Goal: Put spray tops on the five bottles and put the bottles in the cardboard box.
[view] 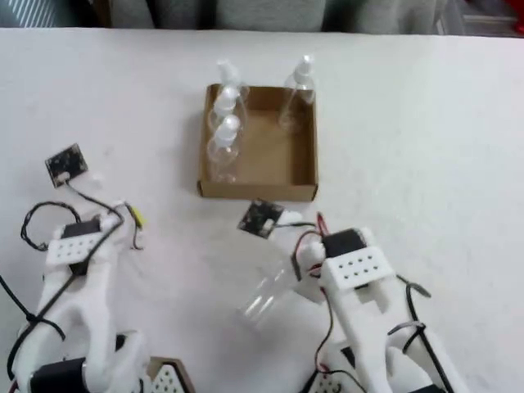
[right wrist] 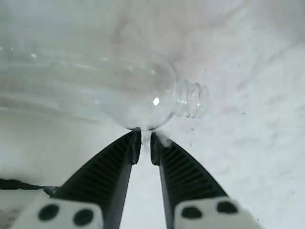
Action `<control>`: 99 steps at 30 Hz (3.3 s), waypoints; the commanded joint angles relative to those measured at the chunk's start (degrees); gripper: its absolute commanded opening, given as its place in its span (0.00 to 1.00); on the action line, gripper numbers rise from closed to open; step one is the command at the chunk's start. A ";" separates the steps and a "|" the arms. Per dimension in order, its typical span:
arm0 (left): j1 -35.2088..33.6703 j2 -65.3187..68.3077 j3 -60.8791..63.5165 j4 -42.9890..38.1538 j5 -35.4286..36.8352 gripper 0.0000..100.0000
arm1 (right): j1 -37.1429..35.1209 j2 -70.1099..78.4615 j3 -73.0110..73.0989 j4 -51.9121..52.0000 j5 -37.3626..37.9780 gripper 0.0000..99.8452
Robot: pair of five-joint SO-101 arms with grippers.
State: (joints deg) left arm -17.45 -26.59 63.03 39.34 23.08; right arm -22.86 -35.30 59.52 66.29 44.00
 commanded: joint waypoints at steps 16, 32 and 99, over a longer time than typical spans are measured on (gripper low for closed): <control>-0.22 -0.13 -2.20 -1.14 0.09 0.06 | -0.75 14.81 -4.48 -13.76 -16.09 0.01; -0.22 -0.13 -2.11 -1.23 0.00 0.06 | -7.87 15.43 -10.73 -13.85 -23.47 0.01; 0.92 -0.13 -2.02 -2.46 -0.26 0.06 | -26.33 22.11 -17.05 -17.54 -81.32 0.31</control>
State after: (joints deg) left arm -17.45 -26.59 63.03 38.29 23.16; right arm -50.46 -15.87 45.63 48.79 -36.79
